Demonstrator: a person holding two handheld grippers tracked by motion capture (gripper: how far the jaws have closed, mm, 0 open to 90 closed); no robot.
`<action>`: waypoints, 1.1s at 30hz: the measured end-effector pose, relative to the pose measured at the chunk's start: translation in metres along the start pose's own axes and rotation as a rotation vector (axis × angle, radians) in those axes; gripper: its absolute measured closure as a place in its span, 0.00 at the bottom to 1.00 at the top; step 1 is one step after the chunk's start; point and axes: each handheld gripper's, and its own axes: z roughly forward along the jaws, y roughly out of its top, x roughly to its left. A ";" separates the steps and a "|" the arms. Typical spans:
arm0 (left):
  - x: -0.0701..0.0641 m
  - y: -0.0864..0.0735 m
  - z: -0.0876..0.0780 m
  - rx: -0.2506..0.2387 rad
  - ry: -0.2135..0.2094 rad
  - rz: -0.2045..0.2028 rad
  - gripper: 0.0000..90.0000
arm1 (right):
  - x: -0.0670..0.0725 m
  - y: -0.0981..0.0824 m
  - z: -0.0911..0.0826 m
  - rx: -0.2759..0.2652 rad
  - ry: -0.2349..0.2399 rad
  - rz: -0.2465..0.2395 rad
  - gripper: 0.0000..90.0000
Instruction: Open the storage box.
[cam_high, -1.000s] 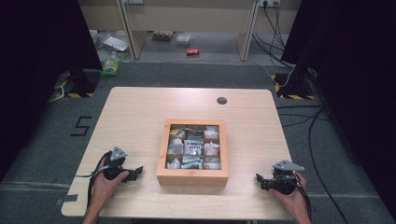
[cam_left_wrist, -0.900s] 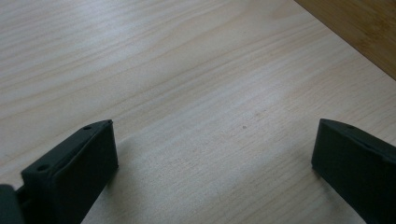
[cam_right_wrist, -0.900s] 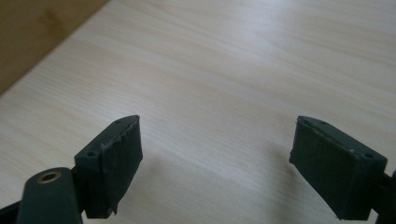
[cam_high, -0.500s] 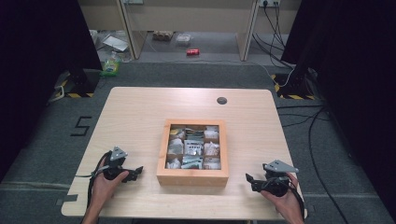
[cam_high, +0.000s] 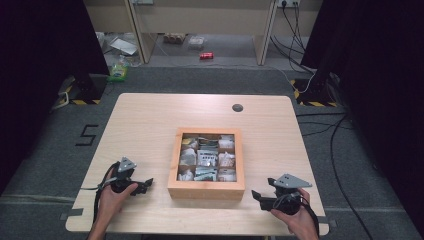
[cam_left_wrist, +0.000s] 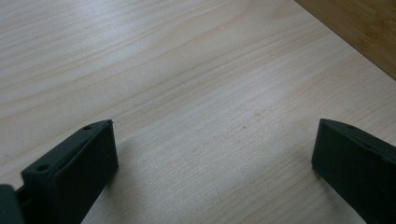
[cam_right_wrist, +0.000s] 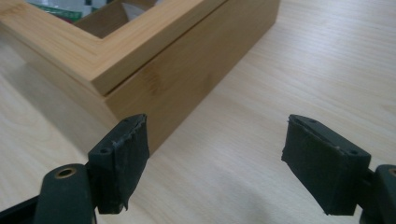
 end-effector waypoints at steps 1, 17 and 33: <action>0.000 0.000 0.000 0.000 0.000 0.000 0.00 | 0.003 0.000 0.001 0.001 0.011 0.001 0.26; 0.000 0.000 0.000 0.000 0.000 0.000 0.00 | 0.021 0.007 0.002 -0.015 0.076 -0.051 0.36; 0.000 0.000 0.000 0.000 0.000 0.000 0.00 | 0.036 0.012 0.011 -0.043 0.099 -0.084 0.55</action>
